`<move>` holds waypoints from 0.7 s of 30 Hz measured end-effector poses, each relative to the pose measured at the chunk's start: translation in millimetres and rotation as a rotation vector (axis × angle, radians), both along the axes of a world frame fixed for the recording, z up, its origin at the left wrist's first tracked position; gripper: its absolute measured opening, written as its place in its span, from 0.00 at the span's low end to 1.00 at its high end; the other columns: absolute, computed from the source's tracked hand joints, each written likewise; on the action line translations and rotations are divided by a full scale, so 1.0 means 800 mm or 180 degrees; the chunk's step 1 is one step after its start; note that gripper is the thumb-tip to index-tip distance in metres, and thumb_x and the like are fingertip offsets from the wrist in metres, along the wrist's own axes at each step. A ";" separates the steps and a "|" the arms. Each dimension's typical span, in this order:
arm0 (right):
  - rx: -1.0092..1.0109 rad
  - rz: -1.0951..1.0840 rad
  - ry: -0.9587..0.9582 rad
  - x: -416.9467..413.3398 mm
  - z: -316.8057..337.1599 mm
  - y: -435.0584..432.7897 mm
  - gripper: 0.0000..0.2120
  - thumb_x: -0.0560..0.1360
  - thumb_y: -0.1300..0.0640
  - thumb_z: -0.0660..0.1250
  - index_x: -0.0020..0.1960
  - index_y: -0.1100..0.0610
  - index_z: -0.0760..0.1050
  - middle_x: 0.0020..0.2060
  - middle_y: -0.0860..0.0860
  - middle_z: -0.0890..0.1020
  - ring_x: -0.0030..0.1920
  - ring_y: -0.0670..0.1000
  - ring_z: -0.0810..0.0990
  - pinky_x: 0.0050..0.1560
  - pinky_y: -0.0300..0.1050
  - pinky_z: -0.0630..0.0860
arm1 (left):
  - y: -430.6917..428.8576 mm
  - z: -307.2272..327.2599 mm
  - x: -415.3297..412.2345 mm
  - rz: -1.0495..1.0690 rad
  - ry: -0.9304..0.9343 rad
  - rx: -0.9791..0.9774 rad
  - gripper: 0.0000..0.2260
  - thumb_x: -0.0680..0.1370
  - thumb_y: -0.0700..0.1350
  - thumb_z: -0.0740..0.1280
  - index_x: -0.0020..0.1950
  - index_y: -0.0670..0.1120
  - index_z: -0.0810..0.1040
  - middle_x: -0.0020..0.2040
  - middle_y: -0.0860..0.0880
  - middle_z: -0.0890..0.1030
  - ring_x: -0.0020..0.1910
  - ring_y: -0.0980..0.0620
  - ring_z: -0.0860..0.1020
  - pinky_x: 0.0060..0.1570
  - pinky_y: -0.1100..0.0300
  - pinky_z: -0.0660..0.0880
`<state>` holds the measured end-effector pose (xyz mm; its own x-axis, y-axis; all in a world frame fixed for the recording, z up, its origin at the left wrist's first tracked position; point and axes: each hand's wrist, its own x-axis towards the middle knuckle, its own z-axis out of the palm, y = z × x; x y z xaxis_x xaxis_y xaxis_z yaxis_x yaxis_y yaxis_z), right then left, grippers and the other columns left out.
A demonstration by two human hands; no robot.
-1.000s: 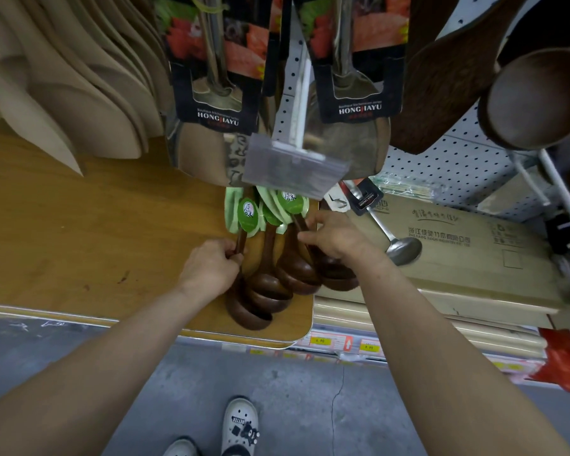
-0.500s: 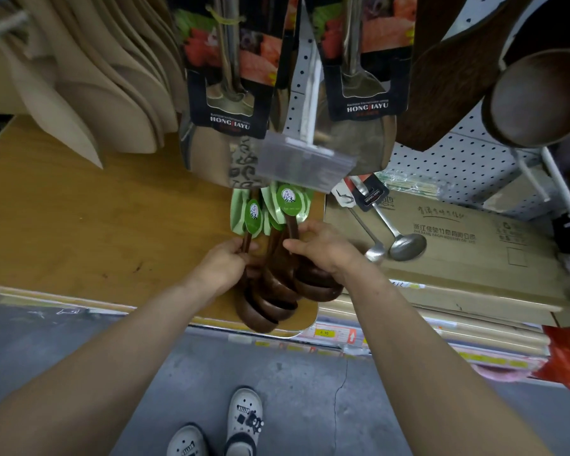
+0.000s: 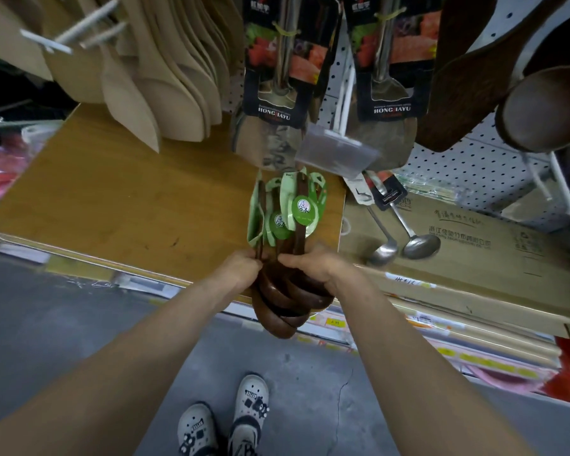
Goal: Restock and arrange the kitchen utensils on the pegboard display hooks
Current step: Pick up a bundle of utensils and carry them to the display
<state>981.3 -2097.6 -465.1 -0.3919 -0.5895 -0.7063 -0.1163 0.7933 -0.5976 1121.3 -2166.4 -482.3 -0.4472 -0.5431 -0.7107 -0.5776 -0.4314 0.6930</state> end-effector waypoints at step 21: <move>-0.0254 0.0047 0.0149 0.114 0.043 0.091 0.20 0.83 0.47 0.55 0.59 0.61 0.79 0.54 0.57 0.82 0.56 0.57 0.79 0.56 0.47 0.73 | 0.104 0.031 0.109 0.0720 0.0936 0.1201 0.10 0.80 0.35 0.62 0.52 0.45 0.81 0.43 0.48 0.86 0.38 0.53 0.84 0.35 0.63 0.79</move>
<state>1072.3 -2024.9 -431.0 -0.4142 -0.6491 -0.6380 -0.1569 0.7414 -0.6524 1208.1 -2083.3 -457.5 -0.5584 -0.3797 -0.7376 -0.2458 -0.7735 0.5842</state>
